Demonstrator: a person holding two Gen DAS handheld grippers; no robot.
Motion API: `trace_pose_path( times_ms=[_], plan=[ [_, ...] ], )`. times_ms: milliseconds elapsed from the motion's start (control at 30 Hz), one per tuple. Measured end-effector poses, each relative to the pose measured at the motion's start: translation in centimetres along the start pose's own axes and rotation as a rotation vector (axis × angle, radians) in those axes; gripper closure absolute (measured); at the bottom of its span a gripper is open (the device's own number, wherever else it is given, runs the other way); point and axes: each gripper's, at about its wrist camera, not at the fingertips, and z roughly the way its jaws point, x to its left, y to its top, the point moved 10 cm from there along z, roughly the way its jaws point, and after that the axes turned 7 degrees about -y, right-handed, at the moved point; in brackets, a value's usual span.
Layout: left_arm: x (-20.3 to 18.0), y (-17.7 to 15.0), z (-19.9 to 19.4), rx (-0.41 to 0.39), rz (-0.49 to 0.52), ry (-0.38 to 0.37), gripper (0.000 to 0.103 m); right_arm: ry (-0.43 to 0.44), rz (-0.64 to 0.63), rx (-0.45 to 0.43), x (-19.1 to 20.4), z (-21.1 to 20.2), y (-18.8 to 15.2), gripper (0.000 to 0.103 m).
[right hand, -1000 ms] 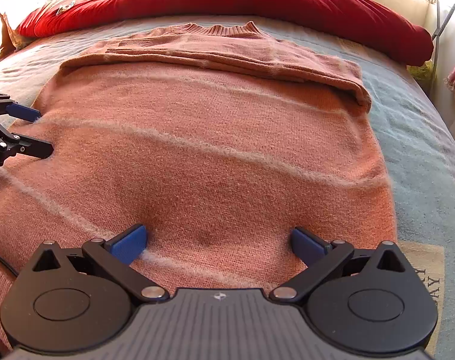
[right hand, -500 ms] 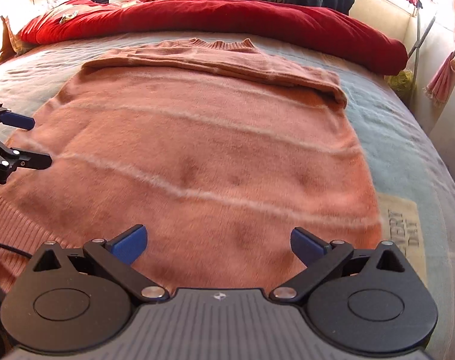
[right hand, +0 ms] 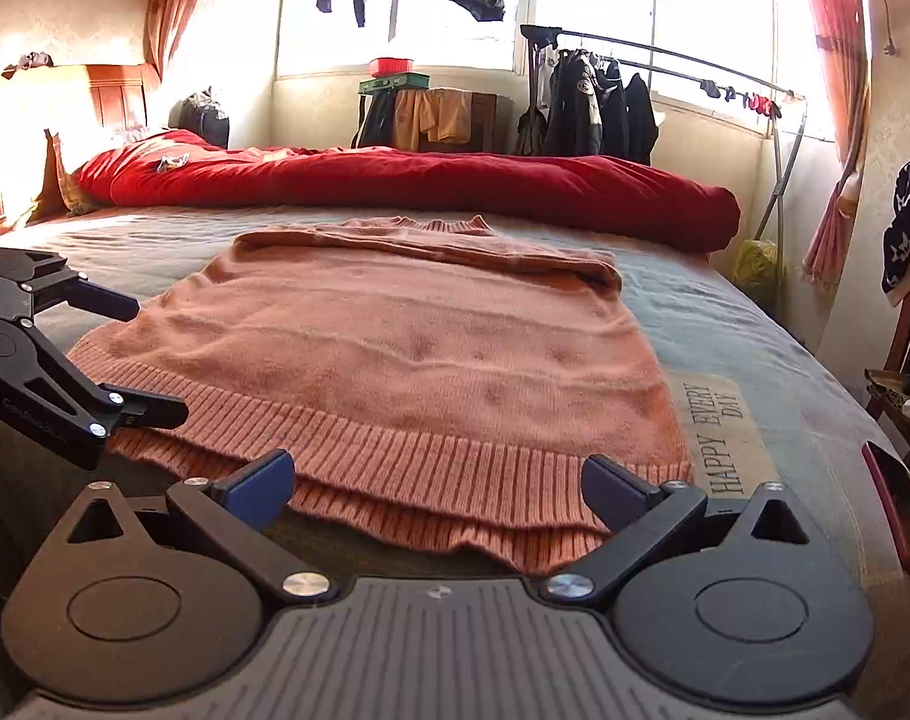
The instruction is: Fold clothes
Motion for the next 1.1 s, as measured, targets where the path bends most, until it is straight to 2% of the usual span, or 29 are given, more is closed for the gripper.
trace_pose_path(
  times_ms=[233, 467, 600, 767, 967, 1100],
  plan=[
    [-2.1, -0.3, 1.8, 0.055, 0.074, 0.017, 0.001, 0.012, 0.040, 0.030, -1.8, -0.2, -0.3, 0.000],
    [-2.4, -0.9, 1.7, 0.098, 0.110, 0.004, 0.001, 0.074, -0.029, 0.020, -0.7, 1.2, 0.9, 0.000],
    [-2.1, -0.7, 1.7, 0.099, 0.143, 0.012, 0.000, 0.110, -0.049, 0.019, 0.2, 2.2, 1.5, 0.000],
    [-1.2, 0.7, 1.3, 0.080, 0.175, 0.058, 0.000, 0.157, -0.071, 0.017, 1.4, 2.7, 1.9, 0.000],
    [0.7, 2.5, 1.1, 0.051, 0.128, 0.071, 0.000, 0.276, -0.117, -0.011, 3.6, 2.0, 2.5, 0.000],
    [2.0, 2.9, 1.7, 0.052, 0.118, 0.084, 0.000, 0.427, -0.148, 0.005, 6.0, 1.5, 2.6, 0.000]
  ],
)
